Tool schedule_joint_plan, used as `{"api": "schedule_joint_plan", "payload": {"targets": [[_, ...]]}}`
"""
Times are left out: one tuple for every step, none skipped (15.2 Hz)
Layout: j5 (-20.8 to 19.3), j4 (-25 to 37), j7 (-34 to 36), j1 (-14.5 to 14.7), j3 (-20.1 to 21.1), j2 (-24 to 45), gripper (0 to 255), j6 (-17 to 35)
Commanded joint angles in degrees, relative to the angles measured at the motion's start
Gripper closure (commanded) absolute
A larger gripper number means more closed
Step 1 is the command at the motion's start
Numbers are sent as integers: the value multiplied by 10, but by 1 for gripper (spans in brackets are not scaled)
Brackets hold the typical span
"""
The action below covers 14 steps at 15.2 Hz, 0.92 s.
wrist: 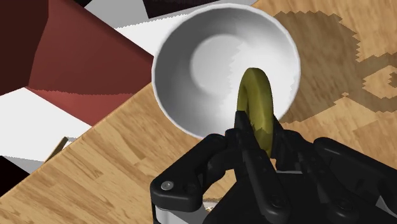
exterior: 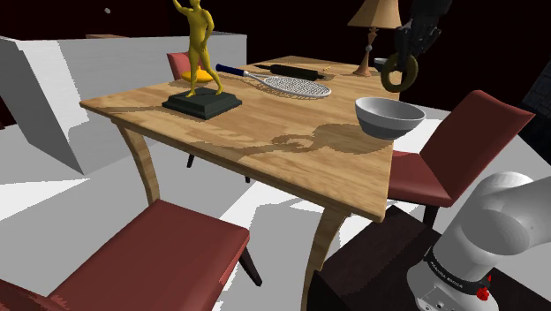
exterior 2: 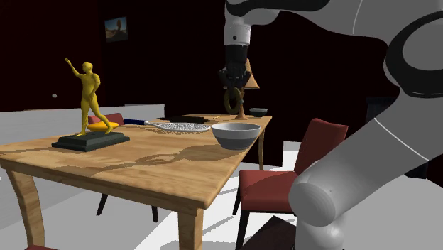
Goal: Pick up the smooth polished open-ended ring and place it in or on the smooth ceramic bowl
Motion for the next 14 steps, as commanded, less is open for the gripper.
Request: {"api": "schedule_joint_plan", "payload": {"targets": [[0, -24, 1, 0, -1, -10, 255, 14], [0, -36, 1, 0, -1, -14, 255, 21], [0, -47, 1, 0, -1, -19, 255, 28], [0, -58, 2, 0, -1, -23, 255, 35], [0, -69, 2, 0, -1, -27, 255, 42], [-1, -80, 3, 0, -1, -31, 255, 48], [-1, -90, 3, 0, -2, -35, 255, 55], [-1, -98, 3, 0, -2, -38, 255, 60], [-1, -98, 3, 0, -2, -38, 255, 60], [-1, -98, 3, 0, -2, -38, 255, 60], [-1, -98, 3, 0, -2, -38, 255, 60], [-1, -98, 3, 0, -2, -38, 255, 60], [-1, -98, 3, 0, -2, -38, 255, 60], [-1, -98, 3, 0, -2, -38, 255, 60]]}}
